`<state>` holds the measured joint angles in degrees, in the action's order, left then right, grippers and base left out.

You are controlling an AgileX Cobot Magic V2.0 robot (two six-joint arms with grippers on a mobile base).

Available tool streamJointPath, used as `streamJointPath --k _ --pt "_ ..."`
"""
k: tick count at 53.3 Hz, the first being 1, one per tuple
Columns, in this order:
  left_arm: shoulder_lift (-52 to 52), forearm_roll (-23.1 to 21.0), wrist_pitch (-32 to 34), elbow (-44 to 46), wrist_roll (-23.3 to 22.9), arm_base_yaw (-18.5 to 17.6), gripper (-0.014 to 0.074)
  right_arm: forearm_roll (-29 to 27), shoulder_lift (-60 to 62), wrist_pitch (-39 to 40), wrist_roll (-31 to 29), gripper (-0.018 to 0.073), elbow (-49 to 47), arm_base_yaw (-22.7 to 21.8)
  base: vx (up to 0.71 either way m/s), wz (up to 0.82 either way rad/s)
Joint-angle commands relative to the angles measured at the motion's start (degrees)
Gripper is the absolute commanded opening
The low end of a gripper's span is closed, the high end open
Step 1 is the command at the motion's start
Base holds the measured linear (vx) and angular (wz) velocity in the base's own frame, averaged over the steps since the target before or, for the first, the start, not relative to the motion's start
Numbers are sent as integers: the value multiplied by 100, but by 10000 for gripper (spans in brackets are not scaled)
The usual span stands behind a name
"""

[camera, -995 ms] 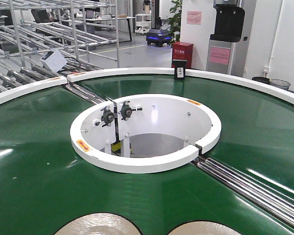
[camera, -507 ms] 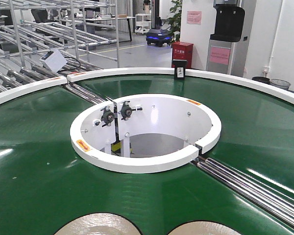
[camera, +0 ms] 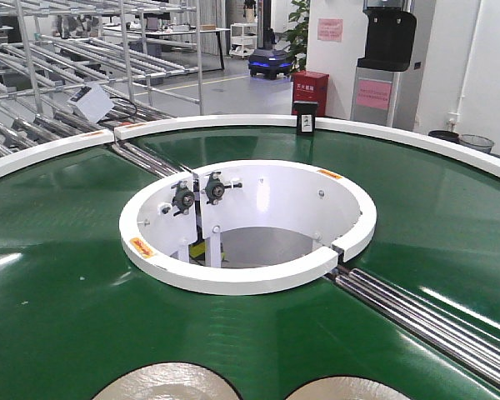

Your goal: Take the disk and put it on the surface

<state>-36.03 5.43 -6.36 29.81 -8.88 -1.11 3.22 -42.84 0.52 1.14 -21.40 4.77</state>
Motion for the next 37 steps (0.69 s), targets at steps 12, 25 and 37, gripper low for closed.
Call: streamJointPath --k 12,25,37 --pt "-1398 33 -85 198 -105 -17 207 -984 -802 621 9 204 -211 -22 0 0" --pt "-2325 28 190 198 -105 -17 510 -922 -886 665 -73 449 -200 -22 0 0" --pt "-2933 -588 -244 384 -575 -17 535 -915 -886 690 -73 498 -199 -22 0 0"
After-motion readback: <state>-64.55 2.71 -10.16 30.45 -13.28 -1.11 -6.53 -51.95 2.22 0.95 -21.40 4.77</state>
